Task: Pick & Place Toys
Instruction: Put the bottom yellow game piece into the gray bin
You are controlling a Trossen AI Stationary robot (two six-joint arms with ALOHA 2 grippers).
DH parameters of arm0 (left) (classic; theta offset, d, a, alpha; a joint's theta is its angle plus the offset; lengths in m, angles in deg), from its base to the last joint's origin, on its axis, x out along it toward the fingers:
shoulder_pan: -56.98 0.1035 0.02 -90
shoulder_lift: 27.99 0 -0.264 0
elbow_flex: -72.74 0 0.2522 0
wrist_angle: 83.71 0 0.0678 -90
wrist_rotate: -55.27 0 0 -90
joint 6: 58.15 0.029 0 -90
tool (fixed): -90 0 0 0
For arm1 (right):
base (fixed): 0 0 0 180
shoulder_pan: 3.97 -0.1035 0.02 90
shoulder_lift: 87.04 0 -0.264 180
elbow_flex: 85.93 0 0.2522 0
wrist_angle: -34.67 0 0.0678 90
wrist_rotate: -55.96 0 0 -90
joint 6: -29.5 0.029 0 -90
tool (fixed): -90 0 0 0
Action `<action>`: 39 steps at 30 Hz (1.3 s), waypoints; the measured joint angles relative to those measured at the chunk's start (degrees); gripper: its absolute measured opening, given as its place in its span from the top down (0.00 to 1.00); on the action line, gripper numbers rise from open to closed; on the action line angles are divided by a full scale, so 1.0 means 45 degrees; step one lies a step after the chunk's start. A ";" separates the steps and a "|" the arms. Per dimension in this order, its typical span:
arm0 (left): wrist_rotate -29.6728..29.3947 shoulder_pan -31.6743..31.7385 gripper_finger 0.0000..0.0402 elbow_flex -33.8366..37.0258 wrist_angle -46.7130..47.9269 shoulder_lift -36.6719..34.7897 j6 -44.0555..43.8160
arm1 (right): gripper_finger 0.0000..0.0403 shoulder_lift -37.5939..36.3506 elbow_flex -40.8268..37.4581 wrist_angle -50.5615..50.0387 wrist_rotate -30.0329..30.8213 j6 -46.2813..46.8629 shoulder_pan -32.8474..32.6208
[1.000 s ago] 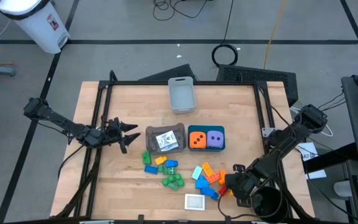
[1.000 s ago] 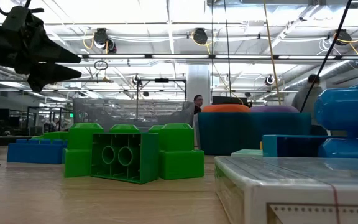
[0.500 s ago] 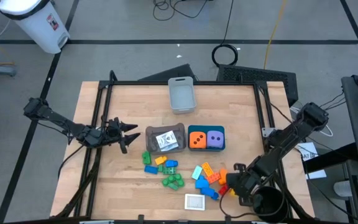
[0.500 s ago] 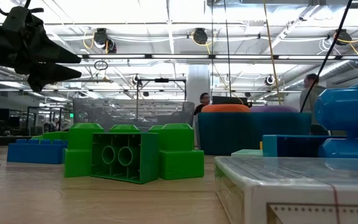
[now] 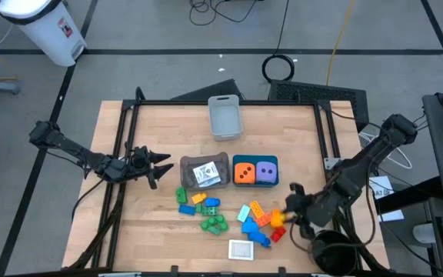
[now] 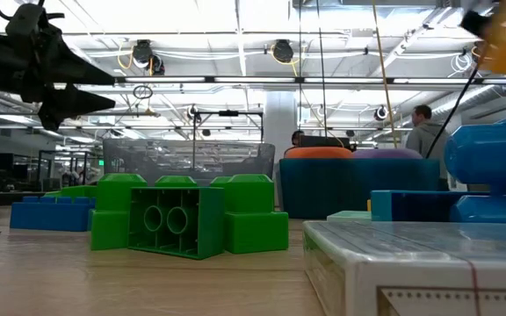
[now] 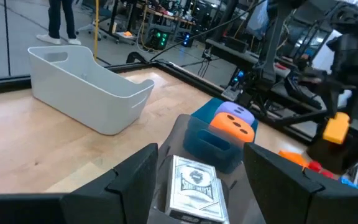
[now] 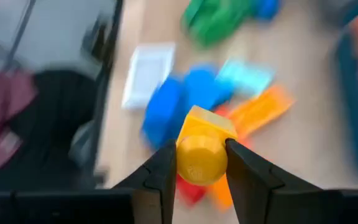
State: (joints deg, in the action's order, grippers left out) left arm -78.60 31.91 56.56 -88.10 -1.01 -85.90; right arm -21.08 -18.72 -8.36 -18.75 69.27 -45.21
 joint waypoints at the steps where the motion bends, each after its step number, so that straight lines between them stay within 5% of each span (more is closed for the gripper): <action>1: -0.0120 0.0027 0.39 0.0000 -0.0039 0.0000 -0.0018 | 0.74 -0.0091 0.0000 0.0234 0.0527 -0.0406 0.0226; 9: 0.0055 0.1304 0.39 0.0000 -0.1740 0.0272 -0.0038 | 0.74 -0.0082 -0.0778 0.4031 0.0995 -0.5873 0.2905; 17: 0.3818 0.3050 0.39 -0.0307 -0.5032 0.2284 0.1859 | 0.74 0.0007 -0.3184 0.9953 -0.3104 -0.8358 0.6675; 24: 0.6194 0.4098 0.26 -0.3122 -0.4825 0.5951 0.3235 | 0.74 0.0649 -0.4254 1.3002 -0.5409 -0.8716 0.8655; 28: 0.8318 0.4360 0.19 -0.5288 -0.3971 0.8317 0.4513 | 0.74 0.1037 -0.4269 1.3366 -0.5449 -0.9086 0.8935; 39: 0.9434 0.4816 0.21 -0.9566 -0.2614 1.3334 0.5662 | 0.74 0.1231 -0.4260 1.4048 -0.5466 -1.0066 0.8777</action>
State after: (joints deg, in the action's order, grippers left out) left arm -36.15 53.58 13.51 -99.86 59.00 -60.42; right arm -15.54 -37.89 54.85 -43.35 23.97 -5.71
